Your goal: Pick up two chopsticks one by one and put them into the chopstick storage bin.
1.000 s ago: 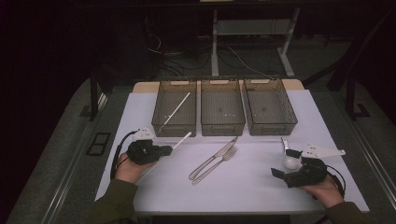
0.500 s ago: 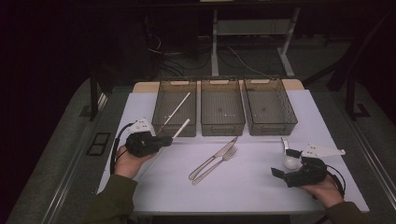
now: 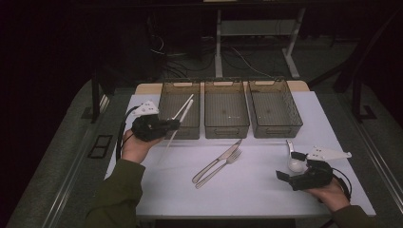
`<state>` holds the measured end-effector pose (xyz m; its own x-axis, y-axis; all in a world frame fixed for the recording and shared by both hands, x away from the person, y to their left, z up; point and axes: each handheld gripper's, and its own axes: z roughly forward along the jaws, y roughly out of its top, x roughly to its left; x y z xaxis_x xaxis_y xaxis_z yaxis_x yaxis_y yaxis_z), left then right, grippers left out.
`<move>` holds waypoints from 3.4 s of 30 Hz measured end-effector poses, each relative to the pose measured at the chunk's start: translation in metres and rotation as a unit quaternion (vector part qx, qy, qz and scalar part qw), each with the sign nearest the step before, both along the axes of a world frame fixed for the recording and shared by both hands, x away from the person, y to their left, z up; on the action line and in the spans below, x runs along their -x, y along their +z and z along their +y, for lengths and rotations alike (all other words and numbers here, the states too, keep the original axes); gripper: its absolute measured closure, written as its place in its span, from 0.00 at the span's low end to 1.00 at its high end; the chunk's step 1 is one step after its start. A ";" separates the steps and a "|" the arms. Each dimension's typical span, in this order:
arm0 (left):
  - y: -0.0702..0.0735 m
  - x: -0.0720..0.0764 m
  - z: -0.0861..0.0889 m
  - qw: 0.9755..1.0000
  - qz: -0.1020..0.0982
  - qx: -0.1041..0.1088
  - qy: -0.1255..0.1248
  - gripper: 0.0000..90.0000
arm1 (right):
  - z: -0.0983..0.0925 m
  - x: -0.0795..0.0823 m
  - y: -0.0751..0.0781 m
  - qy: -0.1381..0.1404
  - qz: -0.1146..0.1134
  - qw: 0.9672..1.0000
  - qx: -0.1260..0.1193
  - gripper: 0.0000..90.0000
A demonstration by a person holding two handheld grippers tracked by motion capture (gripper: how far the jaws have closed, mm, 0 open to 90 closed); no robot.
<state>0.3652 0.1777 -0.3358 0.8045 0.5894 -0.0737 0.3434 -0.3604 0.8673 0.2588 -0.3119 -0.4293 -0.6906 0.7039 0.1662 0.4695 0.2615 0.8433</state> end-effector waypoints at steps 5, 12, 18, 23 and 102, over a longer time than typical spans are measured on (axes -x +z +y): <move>0.016 -0.016 -0.005 1.000 -0.008 -0.001 0.006 0.93 | 0.000 0.000 0.000 0.000 0.001 1.000 0.000 0.01; 0.041 -0.040 -0.009 1.000 -0.020 -0.006 0.013 0.93 | 0.000 0.000 0.000 0.001 0.001 1.000 -0.001 0.01; 0.059 -0.060 -0.012 0.999 -0.030 -0.001 0.022 0.93 | 0.000 0.000 0.000 0.001 0.001 1.000 -0.001 0.01; 0.058 -0.080 -0.015 0.999 -0.030 -0.002 0.033 0.93 | 0.000 0.000 0.000 0.002 0.000 1.000 0.000 0.01; -0.007 -0.056 -0.014 0.998 0.044 -0.003 0.035 0.60 | 0.001 -0.002 0.000 0.006 0.003 1.000 -0.004 0.01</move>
<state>0.4209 0.1639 -0.3430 0.7515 0.6447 -0.1397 0.4435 -0.3370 0.8305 0.2611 -0.3111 -0.4293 -0.6978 0.6943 0.1762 0.4715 0.2600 0.8427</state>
